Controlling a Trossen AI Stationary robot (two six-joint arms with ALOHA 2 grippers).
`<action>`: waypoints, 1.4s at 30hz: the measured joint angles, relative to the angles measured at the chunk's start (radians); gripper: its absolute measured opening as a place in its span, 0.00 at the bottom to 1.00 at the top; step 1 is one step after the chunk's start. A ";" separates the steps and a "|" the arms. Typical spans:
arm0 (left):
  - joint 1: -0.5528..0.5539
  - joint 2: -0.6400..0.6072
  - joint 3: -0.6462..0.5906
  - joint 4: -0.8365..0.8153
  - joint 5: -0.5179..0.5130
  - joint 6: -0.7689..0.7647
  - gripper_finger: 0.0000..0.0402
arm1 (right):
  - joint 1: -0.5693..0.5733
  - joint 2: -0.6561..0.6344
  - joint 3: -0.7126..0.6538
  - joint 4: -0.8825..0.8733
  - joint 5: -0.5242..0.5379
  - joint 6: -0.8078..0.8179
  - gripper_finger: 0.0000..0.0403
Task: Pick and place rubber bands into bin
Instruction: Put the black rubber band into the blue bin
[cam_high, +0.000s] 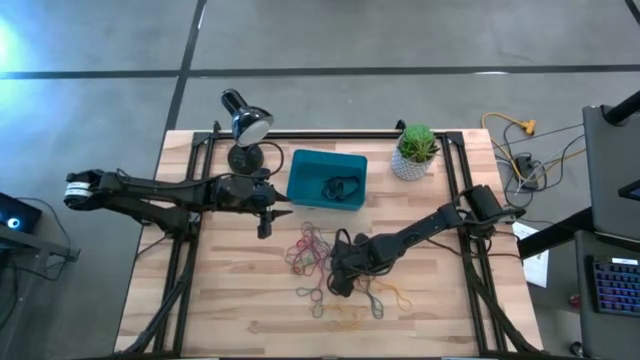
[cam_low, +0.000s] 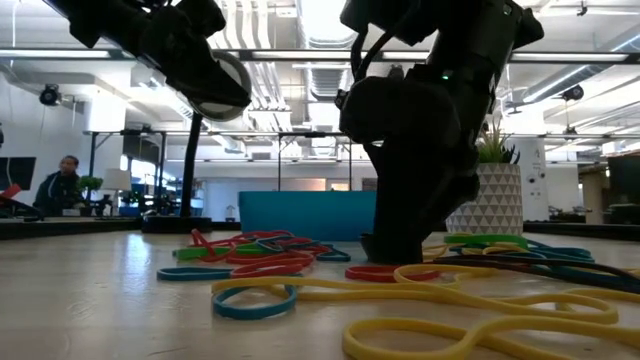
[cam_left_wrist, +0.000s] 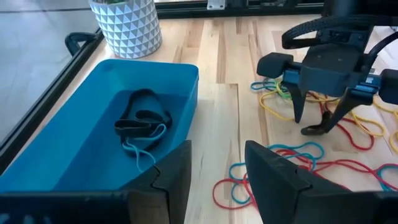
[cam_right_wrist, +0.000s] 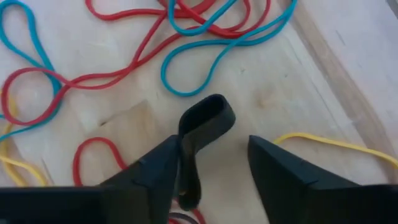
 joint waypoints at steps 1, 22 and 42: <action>0.000 0.000 0.000 0.000 0.000 0.000 0.34 | 0.000 -0.002 0.000 -0.003 0.001 -0.010 0.38; 0.000 0.041 0.001 0.081 0.000 -0.028 0.34 | -0.060 -0.230 0.024 -0.119 0.170 -0.329 0.02; -0.001 0.222 0.008 0.208 0.014 -0.267 0.34 | -0.493 -0.269 -0.063 -0.068 0.166 -0.610 0.02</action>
